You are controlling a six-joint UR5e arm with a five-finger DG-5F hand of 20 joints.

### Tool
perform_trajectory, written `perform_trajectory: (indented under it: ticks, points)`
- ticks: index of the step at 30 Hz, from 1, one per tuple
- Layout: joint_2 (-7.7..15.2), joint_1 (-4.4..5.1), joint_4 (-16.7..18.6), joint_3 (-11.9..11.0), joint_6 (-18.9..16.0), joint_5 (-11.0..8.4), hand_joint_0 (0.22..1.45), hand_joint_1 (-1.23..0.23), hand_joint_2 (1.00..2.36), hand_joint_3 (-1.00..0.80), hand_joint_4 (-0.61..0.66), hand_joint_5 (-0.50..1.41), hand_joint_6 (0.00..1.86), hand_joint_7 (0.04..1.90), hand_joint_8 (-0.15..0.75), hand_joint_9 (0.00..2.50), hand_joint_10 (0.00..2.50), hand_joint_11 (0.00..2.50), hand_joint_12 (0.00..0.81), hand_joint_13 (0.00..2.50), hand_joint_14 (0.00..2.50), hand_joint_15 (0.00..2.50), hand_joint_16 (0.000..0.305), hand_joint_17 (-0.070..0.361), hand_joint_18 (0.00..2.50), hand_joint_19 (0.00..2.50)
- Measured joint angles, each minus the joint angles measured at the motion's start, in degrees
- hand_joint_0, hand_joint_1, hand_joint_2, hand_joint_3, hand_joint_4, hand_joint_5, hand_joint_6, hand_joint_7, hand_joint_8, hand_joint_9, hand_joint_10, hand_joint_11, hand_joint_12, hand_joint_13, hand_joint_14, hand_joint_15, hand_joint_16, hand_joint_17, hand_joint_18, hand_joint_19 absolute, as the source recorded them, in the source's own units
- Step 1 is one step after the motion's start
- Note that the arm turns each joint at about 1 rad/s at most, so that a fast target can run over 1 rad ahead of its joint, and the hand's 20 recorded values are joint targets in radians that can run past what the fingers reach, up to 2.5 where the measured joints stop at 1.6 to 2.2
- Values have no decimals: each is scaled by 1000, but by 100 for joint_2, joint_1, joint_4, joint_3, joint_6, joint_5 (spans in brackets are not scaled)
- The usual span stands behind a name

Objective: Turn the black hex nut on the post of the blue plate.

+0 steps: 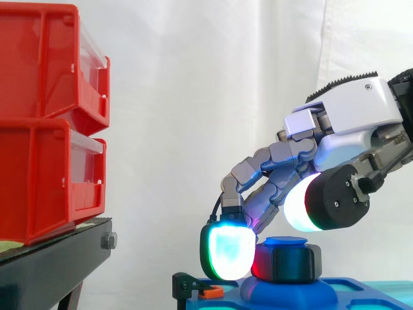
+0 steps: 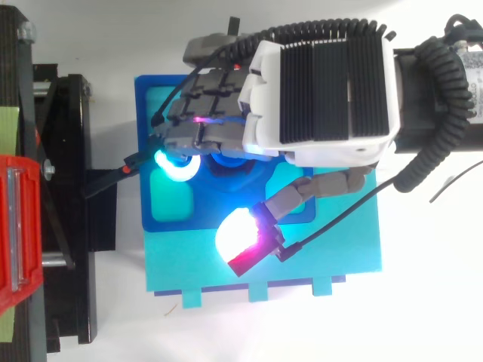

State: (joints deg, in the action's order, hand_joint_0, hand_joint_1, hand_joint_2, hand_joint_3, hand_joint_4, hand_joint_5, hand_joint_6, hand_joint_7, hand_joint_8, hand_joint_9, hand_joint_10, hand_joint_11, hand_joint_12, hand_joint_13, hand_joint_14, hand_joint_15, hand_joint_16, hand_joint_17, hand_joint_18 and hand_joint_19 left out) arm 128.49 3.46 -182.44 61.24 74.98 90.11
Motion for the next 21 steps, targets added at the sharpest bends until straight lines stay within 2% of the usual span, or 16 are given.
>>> perform_trajectory:
  ticks: [15, 21]
  points:
    - [-2, -115, 2, 2, 81, 173, 493, -330, 1000, -500, 258, -156, 503, 878, 256, 556, 2, 83, 366, 507, 7, 196, 51, 116, 389, 360]
    - [-4, -198, -2, 2, 137, 271, 494, -330, 1000, -500, 256, -155, 503, 879, 255, 554, 2, 88, 366, 508, 8, 196, 51, 115, 391, 363]
